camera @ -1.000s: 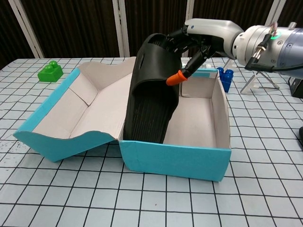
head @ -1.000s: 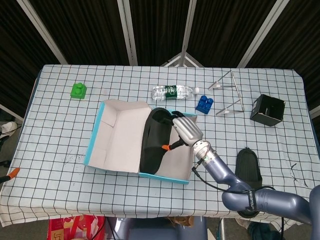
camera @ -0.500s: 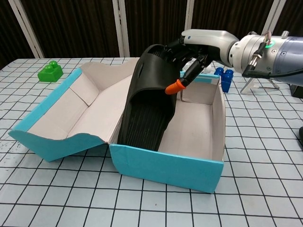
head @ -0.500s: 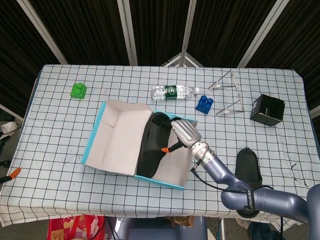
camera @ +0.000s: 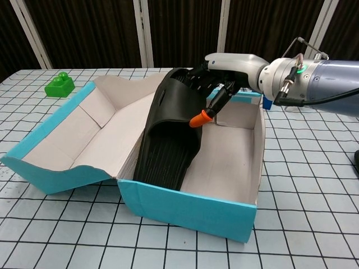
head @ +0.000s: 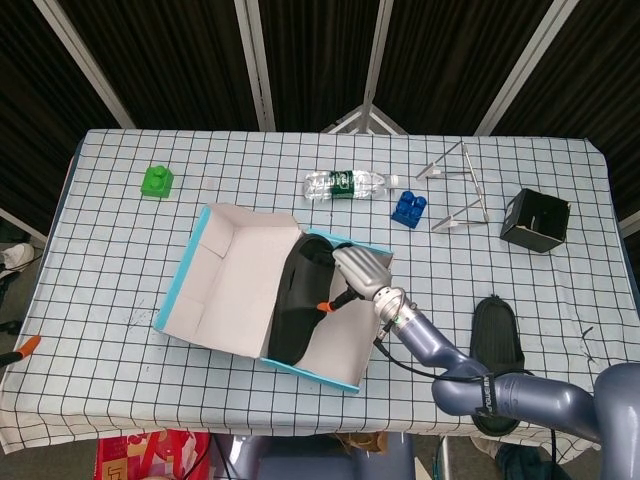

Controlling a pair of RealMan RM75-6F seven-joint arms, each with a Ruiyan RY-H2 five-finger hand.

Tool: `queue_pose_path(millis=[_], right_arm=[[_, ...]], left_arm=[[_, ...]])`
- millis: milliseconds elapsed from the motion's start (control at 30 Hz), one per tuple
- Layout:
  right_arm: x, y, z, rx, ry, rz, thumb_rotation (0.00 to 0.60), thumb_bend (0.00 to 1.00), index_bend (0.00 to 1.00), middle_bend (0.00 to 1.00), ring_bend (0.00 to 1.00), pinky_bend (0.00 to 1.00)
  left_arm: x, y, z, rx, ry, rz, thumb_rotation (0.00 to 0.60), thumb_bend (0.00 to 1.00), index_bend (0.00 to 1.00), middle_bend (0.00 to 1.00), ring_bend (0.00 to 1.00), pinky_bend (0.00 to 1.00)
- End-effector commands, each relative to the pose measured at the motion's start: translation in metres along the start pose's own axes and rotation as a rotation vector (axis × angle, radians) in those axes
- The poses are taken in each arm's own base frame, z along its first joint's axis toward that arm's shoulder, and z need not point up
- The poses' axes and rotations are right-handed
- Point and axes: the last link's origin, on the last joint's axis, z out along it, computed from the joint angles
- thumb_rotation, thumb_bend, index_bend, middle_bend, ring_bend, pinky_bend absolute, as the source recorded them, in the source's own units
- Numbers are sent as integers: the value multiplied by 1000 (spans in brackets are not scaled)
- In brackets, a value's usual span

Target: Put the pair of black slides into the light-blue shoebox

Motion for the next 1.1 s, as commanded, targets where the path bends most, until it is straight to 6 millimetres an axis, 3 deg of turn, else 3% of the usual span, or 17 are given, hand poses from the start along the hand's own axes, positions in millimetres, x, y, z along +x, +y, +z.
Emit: queue_pose_path(millis=[33,433,1100], right_arm=[[-3,0,2,-4,-11,7,600,603,605,498,540,373],[-18,7,9,-23,-69,2,600,604,605,498,734,561],[-40,15,22,-61,-174,-49,600,604,605,498,746,567]], left_arm=[[0,0,0,0,0,1,600,87,149,48,0,39],[0,0,0,0,2,1,600,87,150,48,0,38],[0,1,-1,-1,0,3,600,87,150,48,0,39]])
